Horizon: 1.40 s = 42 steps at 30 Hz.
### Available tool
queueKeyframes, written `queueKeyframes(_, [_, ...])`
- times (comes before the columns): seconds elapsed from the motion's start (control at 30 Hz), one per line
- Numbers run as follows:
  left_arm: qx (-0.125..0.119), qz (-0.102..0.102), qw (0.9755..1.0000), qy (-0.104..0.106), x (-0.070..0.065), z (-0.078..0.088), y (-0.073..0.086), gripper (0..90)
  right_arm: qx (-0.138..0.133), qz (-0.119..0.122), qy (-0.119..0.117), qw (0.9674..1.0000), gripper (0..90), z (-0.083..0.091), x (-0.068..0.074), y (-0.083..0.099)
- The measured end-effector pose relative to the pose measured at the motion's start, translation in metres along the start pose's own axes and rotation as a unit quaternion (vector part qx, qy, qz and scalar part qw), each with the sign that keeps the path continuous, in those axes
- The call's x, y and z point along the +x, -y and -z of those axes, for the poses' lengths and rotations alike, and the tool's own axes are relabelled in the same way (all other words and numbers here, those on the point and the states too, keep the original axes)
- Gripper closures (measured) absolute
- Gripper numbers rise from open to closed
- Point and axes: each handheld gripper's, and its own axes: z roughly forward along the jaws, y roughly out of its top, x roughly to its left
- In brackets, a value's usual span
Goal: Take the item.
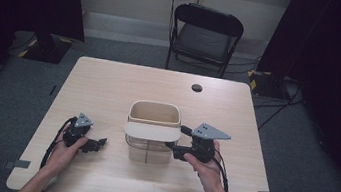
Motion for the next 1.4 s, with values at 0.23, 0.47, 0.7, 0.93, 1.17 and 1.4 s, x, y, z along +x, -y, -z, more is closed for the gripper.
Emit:
queueKeyframes(0.23, [0.001, -0.002, 1.0, 0.0, 0.0, 0.0, 0.0, 11.3, -0.003, -0.002, 0.002, 1.0, 26.3, 0.0, 0.0, -0.001])
queueKeyframes(0.47, [0.001, -0.001, 1.0, 0.0, 0.0, 0.0, 0.0, 11.3, -0.002, 0.0, 0.004, 1.0, 26.4, -0.001, 0.0, -0.004])
queueKeyframes(0.7, [0.0, 0.001, 1.0, 0.0, 0.0, 0.0, 0.0, 11.3, -0.006, 0.003, 0.005, 1.0, 27.3, -0.001, -0.001, -0.005])
queueKeyframes(0.93, [0.001, -0.001, 1.0, 0.0, 0.0, 0.0, 0.0, 11.4, -0.007, 0.003, 0.002, 1.0, 27.7, -0.001, -0.001, -0.007])
queueKeyframes(1.17, [0.002, -0.002, 1.0, -0.001, 0.0, 0.0, 0.0, 11.3, -0.01, 0.006, -0.003, 0.9999, 32.3, -0.002, 0.0, -0.01])
queueKeyframes(1.4, [0.0, 0.0, 1.0, -0.001, 0.0, 0.0, 0.0, 11.3, -0.014, 0.003, -0.009, 0.9999, 35.5, -0.003, 0.0, -0.012])
